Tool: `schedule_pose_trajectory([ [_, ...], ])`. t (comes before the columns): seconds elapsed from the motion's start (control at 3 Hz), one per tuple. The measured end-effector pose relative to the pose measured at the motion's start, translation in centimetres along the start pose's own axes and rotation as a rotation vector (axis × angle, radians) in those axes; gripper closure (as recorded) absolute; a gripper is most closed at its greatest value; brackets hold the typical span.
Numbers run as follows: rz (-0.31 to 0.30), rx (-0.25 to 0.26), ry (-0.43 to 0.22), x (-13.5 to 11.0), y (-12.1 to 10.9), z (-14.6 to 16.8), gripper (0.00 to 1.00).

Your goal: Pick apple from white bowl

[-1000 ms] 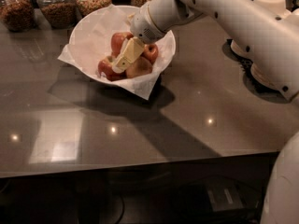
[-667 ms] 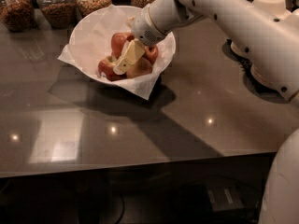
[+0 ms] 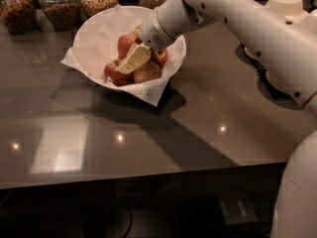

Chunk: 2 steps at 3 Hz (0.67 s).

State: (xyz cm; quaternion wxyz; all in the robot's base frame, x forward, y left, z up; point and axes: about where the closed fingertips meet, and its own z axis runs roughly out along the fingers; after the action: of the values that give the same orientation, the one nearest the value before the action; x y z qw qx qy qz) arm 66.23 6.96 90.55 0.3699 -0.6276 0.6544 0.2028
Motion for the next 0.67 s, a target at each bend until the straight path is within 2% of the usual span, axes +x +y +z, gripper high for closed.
schedule_pose_trajectory([
  [0.67, 0.003, -0.002, 0.002, -0.14, -0.09, -0.43, 0.79],
])
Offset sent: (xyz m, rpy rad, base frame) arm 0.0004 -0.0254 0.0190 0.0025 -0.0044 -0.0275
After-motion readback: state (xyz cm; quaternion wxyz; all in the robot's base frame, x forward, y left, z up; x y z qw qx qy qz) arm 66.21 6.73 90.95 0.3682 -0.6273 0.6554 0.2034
